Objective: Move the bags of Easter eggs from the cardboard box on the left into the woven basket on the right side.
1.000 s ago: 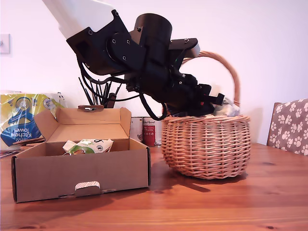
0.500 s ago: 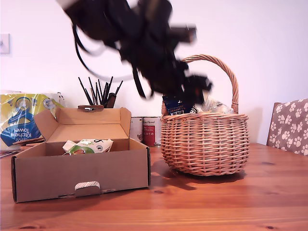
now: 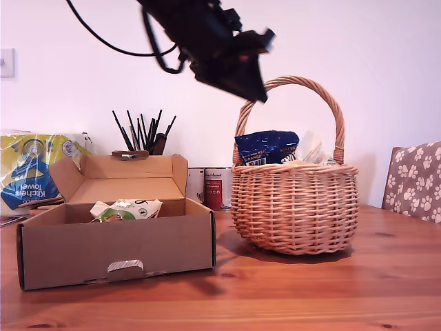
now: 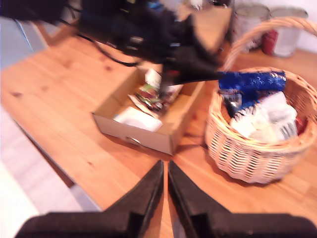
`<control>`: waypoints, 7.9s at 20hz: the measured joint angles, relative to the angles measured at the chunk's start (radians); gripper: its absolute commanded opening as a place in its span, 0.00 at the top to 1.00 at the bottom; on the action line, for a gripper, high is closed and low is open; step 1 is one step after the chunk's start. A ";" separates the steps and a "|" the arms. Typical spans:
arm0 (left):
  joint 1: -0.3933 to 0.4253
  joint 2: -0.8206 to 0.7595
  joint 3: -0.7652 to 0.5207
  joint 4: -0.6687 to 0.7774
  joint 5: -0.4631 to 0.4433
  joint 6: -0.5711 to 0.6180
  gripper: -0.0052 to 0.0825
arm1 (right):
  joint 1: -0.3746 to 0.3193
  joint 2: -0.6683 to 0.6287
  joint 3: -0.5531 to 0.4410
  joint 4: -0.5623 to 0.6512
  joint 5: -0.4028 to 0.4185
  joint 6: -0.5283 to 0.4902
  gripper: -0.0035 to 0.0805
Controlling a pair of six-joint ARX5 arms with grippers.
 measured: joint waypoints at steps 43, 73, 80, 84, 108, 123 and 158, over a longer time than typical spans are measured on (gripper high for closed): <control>0.369 0.161 -0.294 0.255 -0.137 -0.303 0.08 | 0.000 0.142 0.000 0.207 -0.124 -0.081 0.97; 0.372 -0.180 -0.261 0.019 0.218 -0.146 0.84 | 0.000 0.142 0.000 0.209 -0.135 -0.081 0.97; 0.200 -0.201 -0.261 0.220 0.383 -0.147 0.84 | 0.000 0.123 0.000 0.164 -0.136 -0.080 0.97; 0.088 -0.185 -0.261 0.456 0.371 -0.147 0.84 | 0.000 0.037 0.000 0.122 -0.136 -0.076 0.97; 0.023 0.383 0.060 0.745 0.110 0.067 0.84 | 0.001 -0.065 0.000 0.024 0.078 -0.053 0.97; 0.012 0.035 0.063 0.282 0.112 0.027 0.97 | 0.001 -0.065 0.000 0.056 0.117 -0.054 0.97; 0.389 -1.096 -0.790 0.092 0.043 -0.221 0.97 | -0.425 0.058 -0.232 0.657 -0.185 -0.101 0.97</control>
